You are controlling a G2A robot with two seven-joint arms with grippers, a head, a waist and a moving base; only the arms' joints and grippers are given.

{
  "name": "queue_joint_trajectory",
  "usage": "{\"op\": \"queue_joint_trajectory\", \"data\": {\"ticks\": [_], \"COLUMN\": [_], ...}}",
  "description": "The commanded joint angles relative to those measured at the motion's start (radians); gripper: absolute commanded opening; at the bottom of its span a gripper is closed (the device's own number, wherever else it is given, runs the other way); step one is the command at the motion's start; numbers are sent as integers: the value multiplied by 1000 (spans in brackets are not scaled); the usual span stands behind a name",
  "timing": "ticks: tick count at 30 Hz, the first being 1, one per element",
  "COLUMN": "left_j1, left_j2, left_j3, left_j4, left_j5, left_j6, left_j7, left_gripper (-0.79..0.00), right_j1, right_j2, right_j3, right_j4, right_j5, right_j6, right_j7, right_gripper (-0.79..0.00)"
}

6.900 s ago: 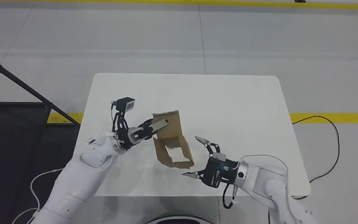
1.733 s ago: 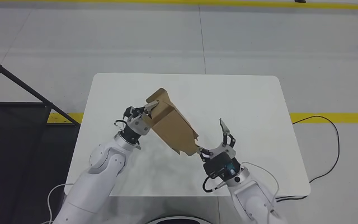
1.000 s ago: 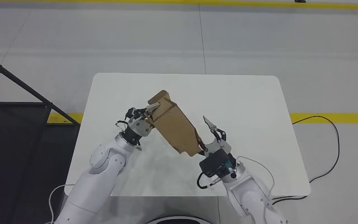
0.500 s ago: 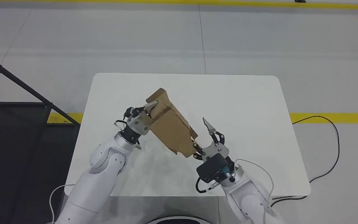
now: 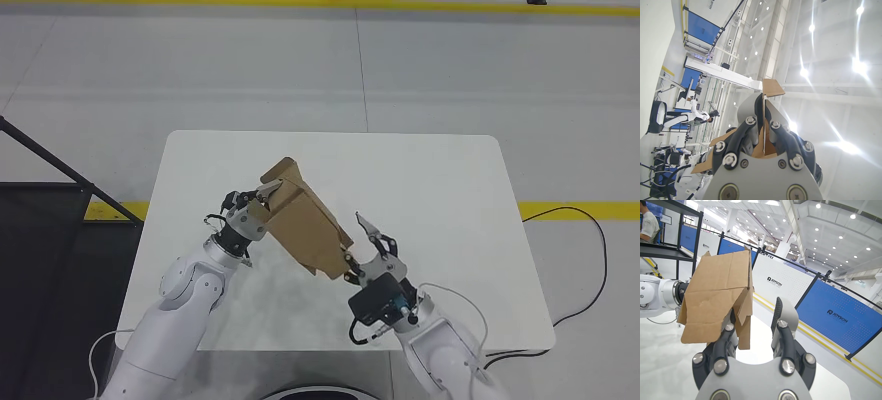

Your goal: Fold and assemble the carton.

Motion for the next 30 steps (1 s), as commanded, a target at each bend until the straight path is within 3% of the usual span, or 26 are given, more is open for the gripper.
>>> {"op": "queue_joint_trajectory", "data": {"ticks": [1, 8, 15, 25, 26, 27, 28, 30], "left_j1": [0, 2, 2, 3, 2, 2, 1, 0], "left_j2": [-1, -5, -10, -14, -14, -14, -14, -15], "left_j3": [-1, -6, -10, -16, -16, -16, -17, -20], "left_j4": [0, 1, 0, 0, 0, -1, -1, 0], "left_j5": [3, 5, 5, 13, 14, 17, 19, 22], "left_j6": [2, 4, 10, 30, 36, 42, 45, 50], "left_j7": [-2, -3, -6, -16, -18, -18, -17, -13], "left_gripper": [-785, -785, -785, -785, -579, -135, 0, 0], "right_j1": [1, 0, -1, 1, 2, 3, 3, 4], "right_j2": [-1, -7, -11, -16, -17, -17, -18, -18], "right_j3": [1, 5, 9, 22, 24, 27, 30, 37], "right_j4": [2, 5, 7, 14, 15, 15, 16, 16], "right_j5": [0, -1, -5, -4, -1, 0, 2, 6], "right_j6": [1, 1, -3, -14, -15, -17, -18, -20], "right_j7": [1, 5, 1, 0, 0, 0, 1, 2], "right_gripper": [-400, -477, -785, -785, -785, -785, -785, -785]}}
